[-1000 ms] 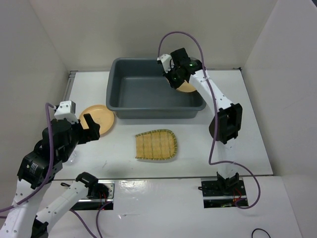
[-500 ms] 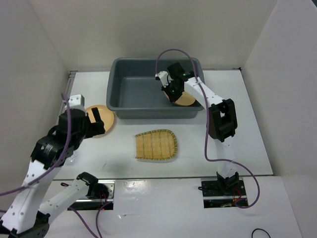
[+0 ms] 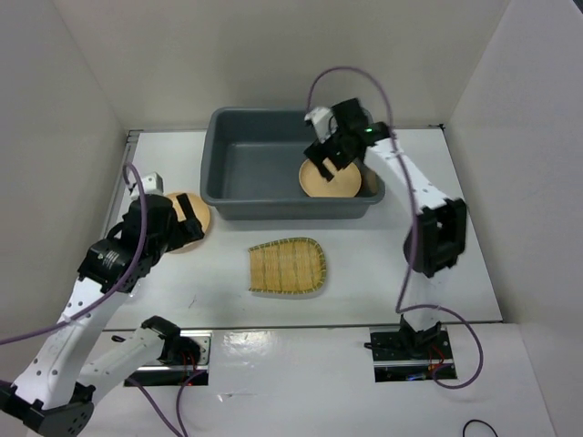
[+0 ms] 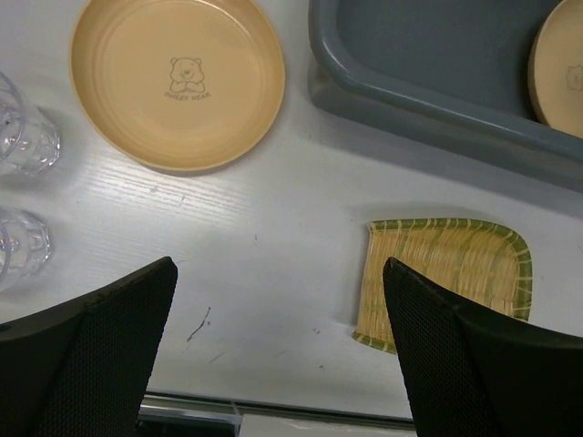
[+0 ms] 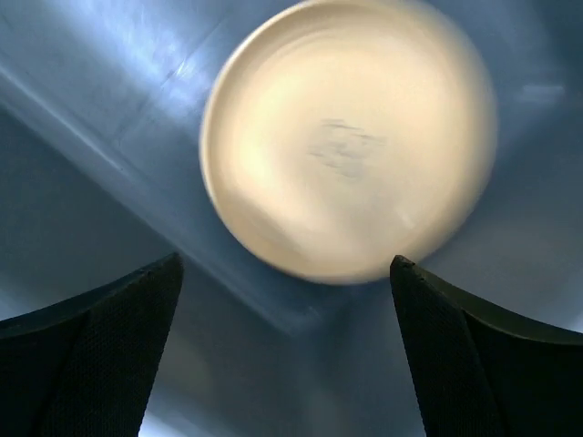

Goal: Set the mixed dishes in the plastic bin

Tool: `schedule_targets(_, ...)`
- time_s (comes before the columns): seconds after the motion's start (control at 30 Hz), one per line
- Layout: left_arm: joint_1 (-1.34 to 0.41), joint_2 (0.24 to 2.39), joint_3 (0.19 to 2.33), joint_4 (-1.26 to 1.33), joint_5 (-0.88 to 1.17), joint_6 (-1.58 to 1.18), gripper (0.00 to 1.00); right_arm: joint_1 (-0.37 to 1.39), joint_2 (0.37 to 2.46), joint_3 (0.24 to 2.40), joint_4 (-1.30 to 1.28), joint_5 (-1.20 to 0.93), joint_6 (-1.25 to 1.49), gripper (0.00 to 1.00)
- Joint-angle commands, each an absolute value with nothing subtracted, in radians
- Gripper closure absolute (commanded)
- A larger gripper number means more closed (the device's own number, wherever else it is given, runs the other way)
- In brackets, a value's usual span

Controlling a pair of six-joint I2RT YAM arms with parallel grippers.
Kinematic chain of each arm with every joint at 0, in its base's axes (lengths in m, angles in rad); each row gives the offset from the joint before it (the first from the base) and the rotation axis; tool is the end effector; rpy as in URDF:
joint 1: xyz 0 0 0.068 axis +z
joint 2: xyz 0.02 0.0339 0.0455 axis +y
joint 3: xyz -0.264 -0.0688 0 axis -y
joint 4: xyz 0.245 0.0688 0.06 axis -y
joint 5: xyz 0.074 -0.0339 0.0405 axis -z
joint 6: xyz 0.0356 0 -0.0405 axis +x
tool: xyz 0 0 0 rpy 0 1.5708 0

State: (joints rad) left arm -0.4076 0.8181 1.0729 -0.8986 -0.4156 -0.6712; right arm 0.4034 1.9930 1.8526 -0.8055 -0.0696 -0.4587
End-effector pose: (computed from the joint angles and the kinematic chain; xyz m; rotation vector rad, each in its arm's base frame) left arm 0.1404 -0.0450 0.3620 -0.5059 2.0964 -0.1626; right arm 0.4067 0.1763 0.2906 -1.0763 2.2726 0.0650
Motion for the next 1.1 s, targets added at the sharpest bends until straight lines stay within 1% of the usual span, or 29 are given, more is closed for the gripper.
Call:
schedule_targets(0.0,-0.394,0.874,1.066,-0.879,-0.434,-0.751,0.0,0.325,1.65,1.879,-0.79,-0.087,-0.425,0.02)
schedule_targets(0.1,-0.382,0.936,1.057,-0.853,-0.443,-0.781,0.0,0.174,1.476,1.879,-0.778,-0.063,-0.405,0.02)
schedule_targets(0.13,-0.382,0.966,1.057,-0.842,-0.443,-0.794,0.0,0.062,1.441,1.879,-0.778,-0.072,-0.39,0.02)
schedule_targets(0.2,-0.35,0.997,1.066,-0.802,-0.434,-0.795,0.0,-0.055,1.332,1.832,-0.766,-0.084,-0.379,0.02)
schedule_targets(0.23,-0.341,1.026,1.066,-0.789,-0.425,-0.795,0.0,-0.098,1.289,1.798,-0.724,-0.054,-0.379,0.02)
schedule_targets(0.27,-0.33,1.041,1.066,-0.763,-0.425,-0.805,0.0,-0.165,1.248,1.719,-0.71,-0.054,-0.399,0.02)
schedule_targets(0.3,-0.304,1.06,1.066,-0.75,-0.393,-0.805,0.0,-0.19,1.167,1.677,-0.7,-0.054,-0.411,0.02)
schedule_targets(0.33,-0.292,1.098,1.066,-0.75,-0.379,-0.816,0.0,-0.208,1.128,1.639,-0.699,-0.043,-0.42,0.02)
schedule_targets(0.37,-0.276,1.12,1.066,-0.735,-0.362,-0.816,0.0,-0.219,1.096,1.57,-0.709,-0.029,-0.42,0.02)
schedule_targets(0.43,-0.238,1.196,1.066,-0.726,-0.316,-0.827,0.0,-0.219,1.026,1.498,-0.745,-0.003,-0.404,0.02)
schedule_targets(0.57,-0.206,1.301,1.14,-0.735,-0.307,-0.827,0.0,-0.219,0.993,1.46,-0.776,0.098,-0.257,0.02)
schedule_targets(0.63,-0.196,1.324,1.152,-0.726,-0.307,-0.818,0.0,-0.219,0.98,1.46,-0.795,0.098,-0.22,0.02)
schedule_targets(0.8,-0.151,1.298,1.109,-0.672,-0.307,-0.798,0.0,-0.219,0.971,1.511,-0.851,-0.029,-0.129,0.02)
schedule_targets(0.9,-0.103,1.298,1.075,-0.663,-0.284,-0.798,0.0,-0.21,0.971,1.5,-0.851,-0.04,-0.129,0.02)
schedule_targets(1.07,-0.048,1.367,1.055,-0.65,-0.272,-0.845,0.0,-0.201,0.971,1.5,-0.885,-0.075,-0.138,0.02)
